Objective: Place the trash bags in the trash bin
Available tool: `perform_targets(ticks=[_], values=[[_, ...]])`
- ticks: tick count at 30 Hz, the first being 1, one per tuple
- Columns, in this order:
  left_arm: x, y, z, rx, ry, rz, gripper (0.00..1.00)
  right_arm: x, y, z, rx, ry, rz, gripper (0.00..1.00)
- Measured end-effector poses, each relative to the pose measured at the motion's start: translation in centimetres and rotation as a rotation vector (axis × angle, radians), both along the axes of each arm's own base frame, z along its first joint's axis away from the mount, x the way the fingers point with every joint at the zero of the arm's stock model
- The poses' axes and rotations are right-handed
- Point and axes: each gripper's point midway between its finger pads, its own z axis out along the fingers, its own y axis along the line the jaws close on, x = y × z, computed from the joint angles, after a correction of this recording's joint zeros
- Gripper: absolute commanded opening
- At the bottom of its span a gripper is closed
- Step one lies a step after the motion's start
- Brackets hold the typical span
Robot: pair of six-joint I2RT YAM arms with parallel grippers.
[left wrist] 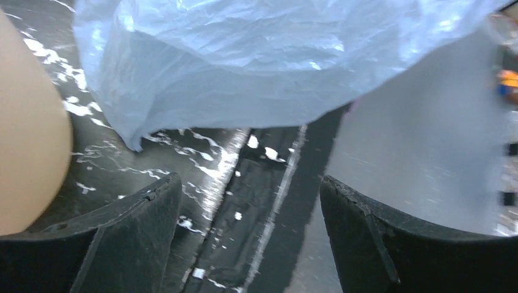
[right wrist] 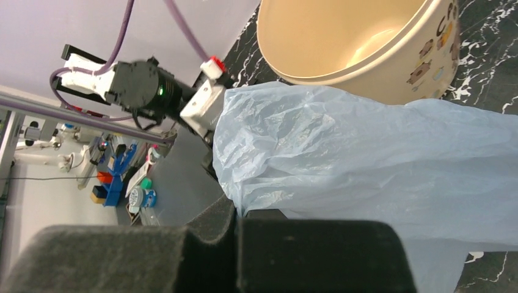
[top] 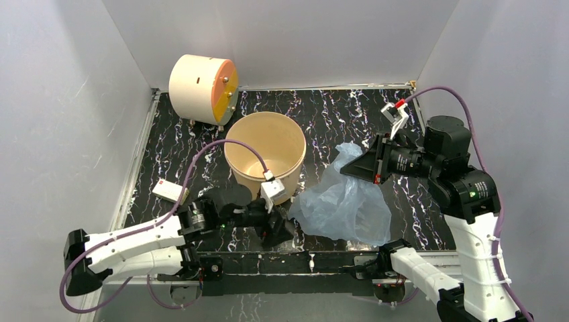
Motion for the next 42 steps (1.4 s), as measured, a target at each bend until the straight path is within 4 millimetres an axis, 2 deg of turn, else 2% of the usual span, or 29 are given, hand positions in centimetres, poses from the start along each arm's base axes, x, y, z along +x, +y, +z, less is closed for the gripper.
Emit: perform_targets(ticks=[3,6,11,15,23,28,35,40,41,42], values=[[0.5,-0.6,-1.2,0.018,-0.117,0.041,0.84,0.8,0.0,-0.1,-0.012,0.010,-0.023,0.00],[0.6,-0.2,-1.8,-0.070,-0.241,0.052,0.84,1.4,0.0,0.3,-0.015,0.007,-0.042,0.00],[-0.1,-0.4,-3.3,-0.125,-0.357,0.025,0.84,1.9,0.3,0.8,0.005,0.020,-0.043,0.00],[0.1,-1.4,-4.8,-0.124,-0.440,0.021,0.84,1.9,0.8,1.4,0.037,0.038,-0.028,0.00],[2.6,-2.9,-5.7,-0.147,-0.588,0.103,0.81,0.4,1.2,3.2,0.114,0.025,0.021,0.00],[3.2,-4.0,-5.3,-0.178,-0.646,0.132,0.80,-0.4,1.2,3.9,0.142,0.026,0.040,0.00],[3.5,-4.9,-4.8,-0.216,-0.685,0.149,0.78,-0.3,1.5,4.1,0.170,0.050,0.051,0.00],[4.0,-5.9,-5.0,-0.212,-0.710,0.160,0.68,-0.3,1.8,4.2,0.193,0.072,0.066,0.00],[4.2,-6.4,-4.9,-0.212,-0.720,0.166,0.62,-0.2,1.9,4.3,0.198,0.077,0.069,0.00],[4.5,-7.0,-4.7,-0.214,-0.735,0.177,0.43,-0.2,1.9,4.4,0.202,0.080,0.073,0.00]])
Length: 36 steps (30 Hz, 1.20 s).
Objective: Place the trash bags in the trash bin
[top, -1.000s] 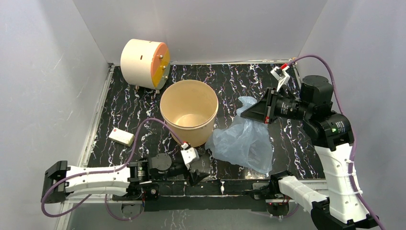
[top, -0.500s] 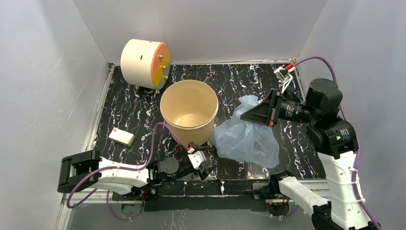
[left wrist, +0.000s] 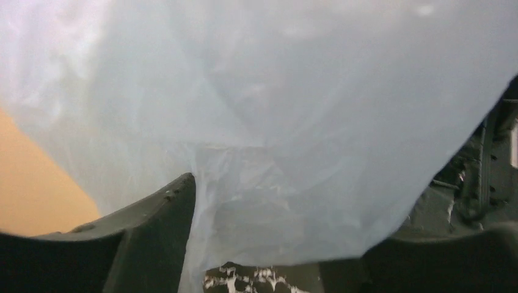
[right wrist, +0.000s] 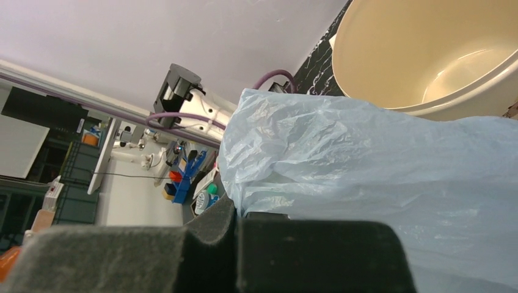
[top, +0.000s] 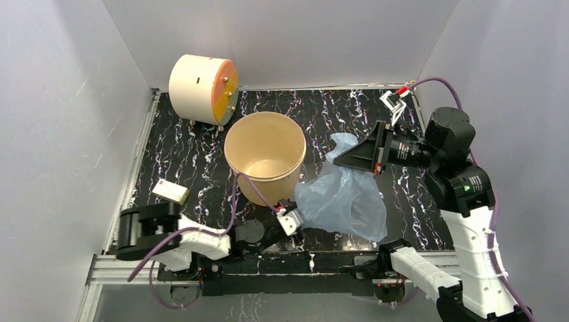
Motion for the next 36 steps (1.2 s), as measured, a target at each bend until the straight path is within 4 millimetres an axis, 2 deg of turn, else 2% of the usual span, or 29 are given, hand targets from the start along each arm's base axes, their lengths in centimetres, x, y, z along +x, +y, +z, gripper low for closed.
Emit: perform_targets(ticks=[1,4,7,9,13,17,21,26,31,36], values=[[0.2,-0.5,0.0,-0.002,-0.008,0.007,0.27,0.1,0.1,0.0,0.001,0.007,0.003,0.00],[1.2,-1.9,-0.7,-0.008,-0.038,0.045,0.01,0.4,0.2,-0.1,0.000,0.021,0.004,0.00],[1.2,-2.2,-1.5,0.003,-0.042,0.047,0.00,1.0,0.0,-0.4,-0.023,0.026,-0.032,0.00],[1.1,-2.1,-0.7,-0.025,-0.035,0.042,0.00,1.8,-0.4,-0.7,-0.052,0.013,-0.094,0.00],[0.3,-1.9,3.1,-0.084,-0.014,0.002,0.00,4.1,-2.2,-2.3,-0.143,-0.004,-0.288,0.00],[-0.1,-2.5,8.4,-0.140,0.016,-0.051,0.00,5.8,-4.7,-4.4,-0.233,-0.019,-0.469,0.00],[1.7,-3.2,11.5,-0.119,0.077,-0.065,0.00,6.8,-7.4,-5.6,-0.293,-0.048,-0.638,0.00],[3.8,-4.8,12.8,-0.051,0.136,-0.109,0.00,6.7,-10.2,-4.6,-0.297,-0.120,-0.800,0.00],[5.3,-7.3,14.2,0.003,0.163,-0.186,0.00,6.1,-12.5,-3.1,-0.276,-0.191,-0.916,0.00],[7.6,-9.6,18.1,0.000,0.122,-0.224,0.00,5.8,-13.9,-2.1,-0.252,-0.241,-0.994,0.00]])
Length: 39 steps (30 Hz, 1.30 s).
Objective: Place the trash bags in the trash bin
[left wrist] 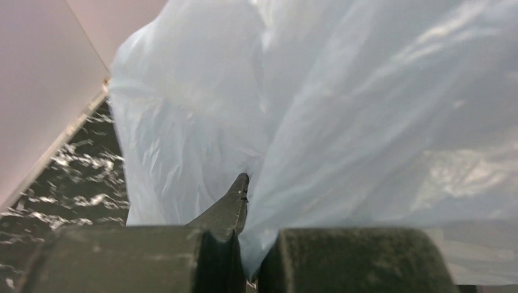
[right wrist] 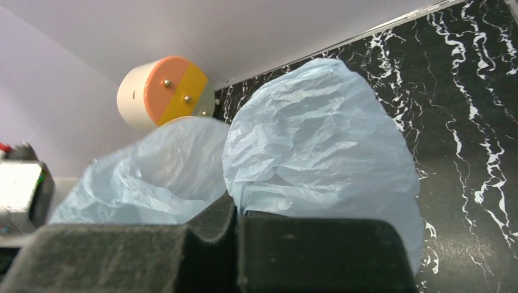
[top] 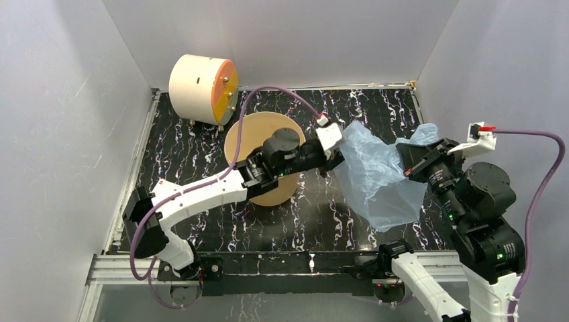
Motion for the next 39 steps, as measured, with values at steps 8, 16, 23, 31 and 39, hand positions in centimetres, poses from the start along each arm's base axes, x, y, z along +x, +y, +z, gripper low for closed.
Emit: perform_targets(ticks=[8,16,23,31,39], values=[[6.7,2.4,6.4,-0.074,-0.111,0.121,0.00,0.4,0.1,-1.4,0.011,0.000,-0.002,0.00],[9.5,4.0,9.7,-0.098,-0.218,0.179,0.00,1.3,1.8,-4.6,0.046,0.077,0.053,0.00],[8.8,5.3,12.3,-0.067,-0.290,0.184,0.00,1.7,2.6,-4.7,0.086,0.093,0.076,0.00],[6.0,9.0,15.0,-0.046,-0.300,0.185,0.00,3.6,4.8,-5.2,0.123,0.151,0.145,0.00],[3.1,12.2,16.6,-0.058,-0.266,0.182,0.00,4.5,6.3,-5.4,0.147,0.182,0.200,0.00]])
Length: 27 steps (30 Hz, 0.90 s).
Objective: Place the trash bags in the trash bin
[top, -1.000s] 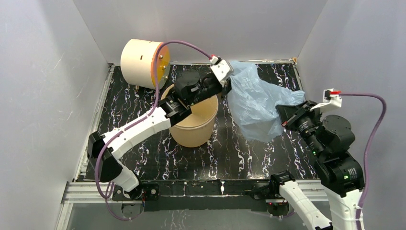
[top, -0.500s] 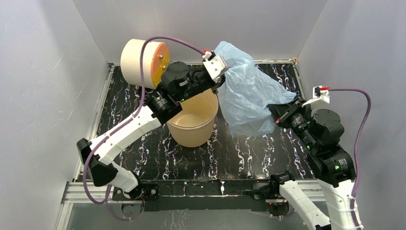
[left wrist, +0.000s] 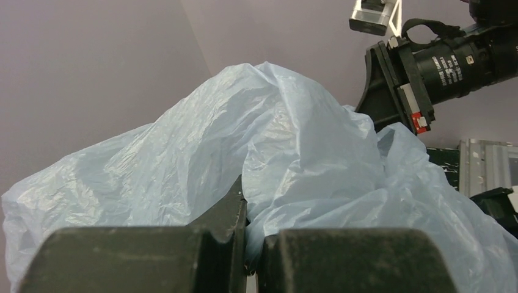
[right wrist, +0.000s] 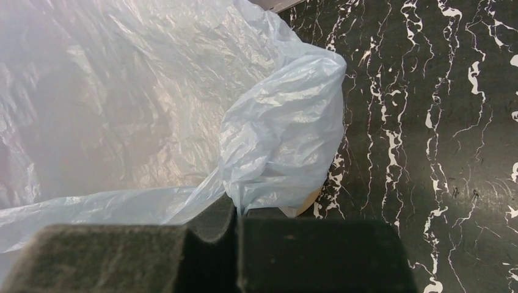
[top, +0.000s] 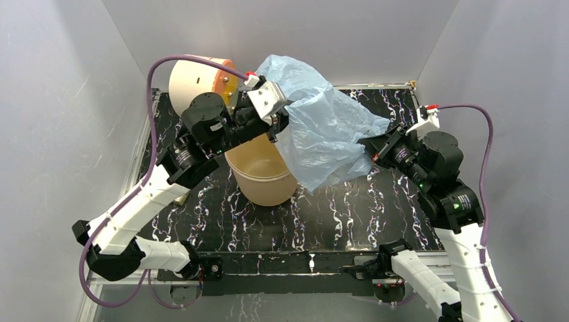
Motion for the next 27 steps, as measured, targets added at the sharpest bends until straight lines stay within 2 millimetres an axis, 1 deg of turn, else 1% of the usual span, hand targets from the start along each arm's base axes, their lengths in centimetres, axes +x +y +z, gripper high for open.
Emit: perform_targets(ticks=[2,3,6,9,13,17,20,23,27], values=[[-0.3,0.3,-0.5,0.005,0.032,0.001,0.00,0.0,0.1,0.0,0.002,-0.001,0.004,0.00],[-0.4,0.4,-1.0,0.012,0.057,0.004,0.00,0.1,0.1,0.0,0.001,0.001,0.006,0.00],[-0.4,0.6,-3.1,0.044,0.147,0.022,0.00,0.3,0.2,-0.2,-0.004,0.007,0.008,0.00],[-0.2,1.0,-5.5,0.085,0.240,0.057,0.00,0.5,0.2,-0.4,-0.016,0.011,0.011,0.00],[-0.3,1.7,-8.1,0.143,0.334,0.096,0.00,1.5,0.4,-0.5,-0.049,0.021,0.017,0.00],[-0.3,2.4,-9.6,0.183,0.386,0.134,0.00,2.5,0.7,-0.5,-0.077,0.028,0.021,0.00],[-0.2,3.0,-10.6,0.214,0.414,0.165,0.00,2.8,0.7,-0.8,-0.092,0.033,0.025,0.00],[0.0,3.4,-11.4,0.239,0.433,0.189,0.00,3.0,0.8,0.0,-0.095,0.017,0.028,0.00],[1.3,4.3,-12.2,0.244,0.468,0.210,0.00,3.3,1.2,1.6,-0.099,-0.016,0.057,0.00]])
